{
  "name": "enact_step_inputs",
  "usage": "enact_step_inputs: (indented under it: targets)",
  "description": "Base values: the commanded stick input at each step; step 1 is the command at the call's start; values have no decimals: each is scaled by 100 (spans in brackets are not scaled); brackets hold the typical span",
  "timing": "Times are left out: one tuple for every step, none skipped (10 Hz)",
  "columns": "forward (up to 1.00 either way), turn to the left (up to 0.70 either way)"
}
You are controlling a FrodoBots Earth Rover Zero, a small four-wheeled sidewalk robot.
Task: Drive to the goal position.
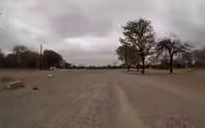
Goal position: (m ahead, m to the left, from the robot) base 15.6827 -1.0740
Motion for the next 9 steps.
enact_step_inputs:
  targets:
    - [70,-1]
    - [70,-1]
    - [70,-1]
    - [70,-1]
    - [70,-6]
    - [70,-22]
    - [70,-28]
    - [70,-3]
    - [70,-1]
